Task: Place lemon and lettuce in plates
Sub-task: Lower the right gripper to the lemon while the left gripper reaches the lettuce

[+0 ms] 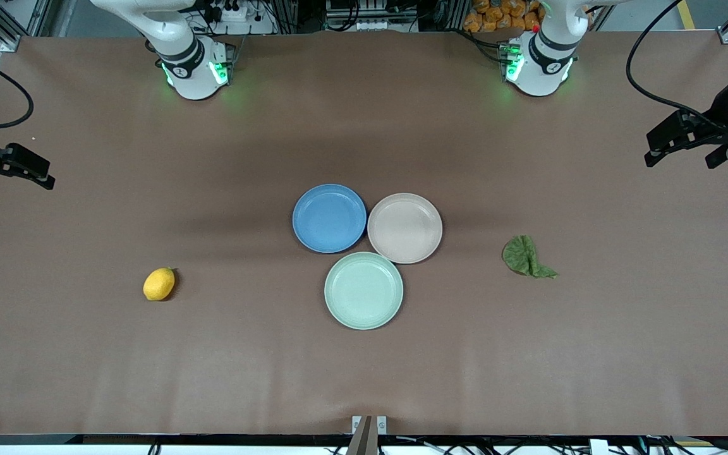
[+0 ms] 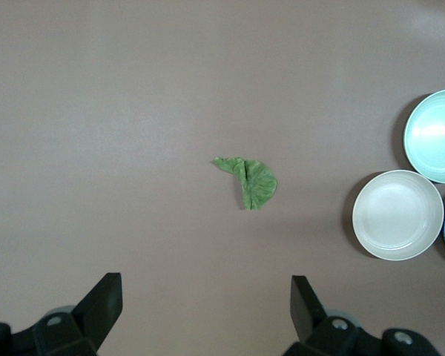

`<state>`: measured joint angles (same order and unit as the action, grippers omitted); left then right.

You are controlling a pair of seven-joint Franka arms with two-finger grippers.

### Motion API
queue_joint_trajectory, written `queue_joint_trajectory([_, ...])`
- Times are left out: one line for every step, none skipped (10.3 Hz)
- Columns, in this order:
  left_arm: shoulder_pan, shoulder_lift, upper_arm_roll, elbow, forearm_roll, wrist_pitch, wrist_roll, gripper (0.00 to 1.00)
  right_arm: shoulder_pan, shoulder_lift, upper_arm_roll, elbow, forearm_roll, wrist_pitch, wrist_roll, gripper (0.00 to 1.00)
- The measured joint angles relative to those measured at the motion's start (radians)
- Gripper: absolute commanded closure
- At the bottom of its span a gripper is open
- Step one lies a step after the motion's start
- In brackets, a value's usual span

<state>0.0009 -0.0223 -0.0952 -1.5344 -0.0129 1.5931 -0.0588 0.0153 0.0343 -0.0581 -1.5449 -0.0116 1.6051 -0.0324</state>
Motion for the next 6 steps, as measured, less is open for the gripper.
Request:
queue_joint_trajectory([0.000,0.000,-0.001,0.000,0.000,0.000,0.000,0.00,0.000,0.000,0.000,0.002,0.000,0.000,0.004,0.00])
queue_joint_trajectory([0.000,0.000,-0.003,0.000,0.000,0.000,0.000,0.00,0.000,0.000,0.000,0.003,0.000,0.001,0.006,0.00])
queue_joint_trajectory([0.000,0.000,-0.006,0.000,0.000,0.000,0.000,0.00,0.000,0.000,0.000,0.003,0.000,0.001,0.007,0.00])
queue_joint_trajectory([0.000,0.001,-0.007,0.000,0.000,-0.001,0.000,0.00,0.000,0.000,0.000,0.003,0.000,0.002,0.008,0.00])
queue_joint_trajectory([0.000,0.004,-0.007,-0.002,0.000,-0.004,0.000,0.00,0.003,0.000,0.000,0.003,0.000,0.002,0.008,0.00])
queue_joint_trajectory([0.001,0.013,-0.007,-0.009,0.000,-0.008,0.000,0.00,0.005,0.001,0.000,0.003,0.000,0.002,0.009,0.00])
